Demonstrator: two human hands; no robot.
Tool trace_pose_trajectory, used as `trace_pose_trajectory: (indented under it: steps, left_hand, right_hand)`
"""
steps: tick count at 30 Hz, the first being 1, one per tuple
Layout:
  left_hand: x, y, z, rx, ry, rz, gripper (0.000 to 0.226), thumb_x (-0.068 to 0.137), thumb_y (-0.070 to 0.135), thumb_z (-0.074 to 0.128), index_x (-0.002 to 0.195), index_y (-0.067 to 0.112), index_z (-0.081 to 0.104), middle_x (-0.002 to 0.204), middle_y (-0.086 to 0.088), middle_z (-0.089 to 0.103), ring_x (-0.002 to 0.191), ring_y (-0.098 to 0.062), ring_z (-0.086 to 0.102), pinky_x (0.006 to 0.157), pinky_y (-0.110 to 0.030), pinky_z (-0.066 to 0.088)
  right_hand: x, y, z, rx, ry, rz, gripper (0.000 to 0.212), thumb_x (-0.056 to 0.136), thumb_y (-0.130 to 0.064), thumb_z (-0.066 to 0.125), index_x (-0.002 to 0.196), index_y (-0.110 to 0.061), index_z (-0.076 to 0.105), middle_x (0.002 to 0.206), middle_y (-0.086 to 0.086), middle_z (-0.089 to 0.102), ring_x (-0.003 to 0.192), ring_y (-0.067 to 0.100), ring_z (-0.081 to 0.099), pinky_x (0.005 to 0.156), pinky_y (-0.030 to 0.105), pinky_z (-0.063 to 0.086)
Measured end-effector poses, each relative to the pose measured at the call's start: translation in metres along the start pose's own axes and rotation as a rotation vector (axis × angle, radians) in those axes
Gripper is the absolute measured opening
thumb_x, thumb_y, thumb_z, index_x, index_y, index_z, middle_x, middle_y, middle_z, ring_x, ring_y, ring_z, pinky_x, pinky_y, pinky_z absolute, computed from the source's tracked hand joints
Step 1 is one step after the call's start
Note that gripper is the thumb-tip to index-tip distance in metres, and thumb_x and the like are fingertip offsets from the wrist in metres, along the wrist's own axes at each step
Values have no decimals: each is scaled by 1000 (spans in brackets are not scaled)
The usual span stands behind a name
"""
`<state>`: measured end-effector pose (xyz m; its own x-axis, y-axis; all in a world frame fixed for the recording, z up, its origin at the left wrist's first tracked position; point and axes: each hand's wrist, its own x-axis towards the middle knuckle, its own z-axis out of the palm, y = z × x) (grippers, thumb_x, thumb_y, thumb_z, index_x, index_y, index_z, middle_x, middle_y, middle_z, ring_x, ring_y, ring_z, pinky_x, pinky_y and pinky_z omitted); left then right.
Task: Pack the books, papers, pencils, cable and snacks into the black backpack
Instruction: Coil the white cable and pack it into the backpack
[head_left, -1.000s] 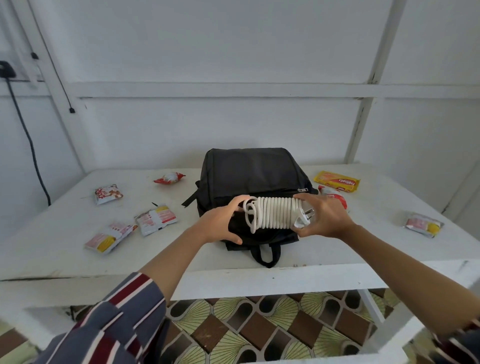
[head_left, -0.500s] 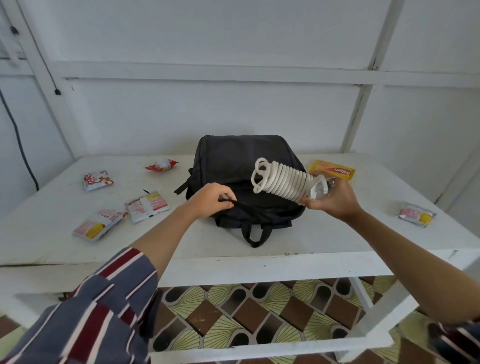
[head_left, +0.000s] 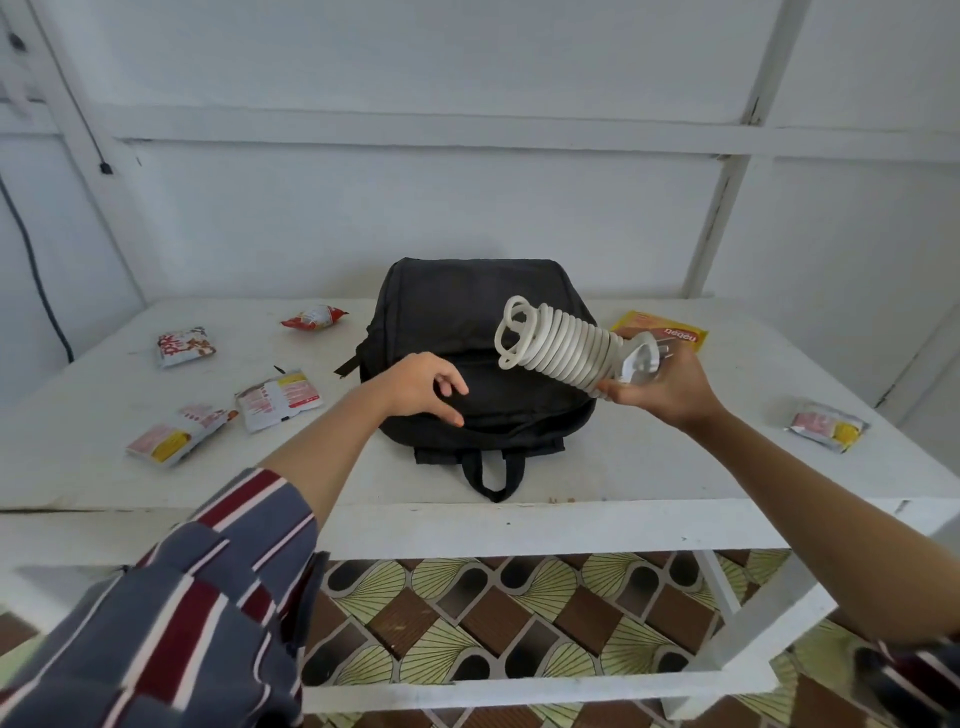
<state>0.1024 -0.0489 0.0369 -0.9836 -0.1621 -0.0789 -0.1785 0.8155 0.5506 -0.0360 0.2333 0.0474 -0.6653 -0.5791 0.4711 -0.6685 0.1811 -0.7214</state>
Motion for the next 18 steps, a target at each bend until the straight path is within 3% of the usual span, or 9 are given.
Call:
trace_pose_trajectory:
  steps: [5, 8, 11, 13, 15, 16, 18]
  left_hand:
    - [-5, 5, 4, -44, 82, 96, 34, 80, -1, 66, 106, 20, 60, 82, -6, 70, 70, -8, 64, 71, -12, 47]
    - [-7, 7, -9, -92, 316, 181, 28, 84, -6, 55, 89, 21, 55, 80, 0, 61, 65, -10, 57, 67, -20, 43]
    - [4, 9, -29, 33, 535, 234, 34, 85, -12, 44, 76, 11, 67, 85, 2, 53, 73, -15, 51, 70, -23, 37]
    - [14, 15, -40, 147, 587, 214, 38, 87, -13, 40, 86, 5, 73, 96, -6, 51, 84, -17, 49, 74, -22, 34]
    - [25, 21, -48, 271, 622, 219, 37, 90, -9, 41, 99, 7, 72, 106, -10, 54, 96, -23, 50, 81, -29, 38]
    - [30, 24, -51, 346, 618, 207, 36, 92, -5, 41, 107, 11, 70, 115, -10, 54, 104, -25, 49, 87, -33, 37]
    - [38, 26, -54, 515, 556, 126, 35, 97, 15, 40, 127, 21, 57, 135, -4, 43, 123, -26, 37, 101, -38, 27]
  right_hand:
    - [1, 2, 2, 16, -30, 35, 38, 59, -20, 86, 91, -20, 64, 88, 6, 68, 85, 26, 65, 77, 49, 54]
    - [1, -3, 3, 41, -49, 34, 33, 60, -17, 86, 85, -24, 64, 85, 5, 69, 85, 29, 66, 76, 46, 55]
    - [2, -7, 7, 65, -72, 38, 37, 59, -22, 86, 89, -23, 64, 87, 2, 69, 87, 24, 66, 77, 42, 54]
    - [3, -13, 10, 121, -117, 27, 40, 62, -11, 85, 94, -21, 63, 89, 2, 68, 86, 21, 65, 76, 35, 55]
    - [4, -17, 17, 126, -159, 18, 43, 62, -3, 83, 96, -17, 62, 86, 0, 67, 82, 10, 64, 72, 19, 53]
    - [4, -17, 21, 94, -179, 11, 43, 62, -3, 84, 96, -16, 63, 84, 1, 67, 79, 5, 64, 70, 14, 50]
    - [5, -16, 31, 17, -228, -6, 40, 59, -18, 86, 92, -14, 65, 82, 1, 69, 78, 8, 64, 69, 18, 47]
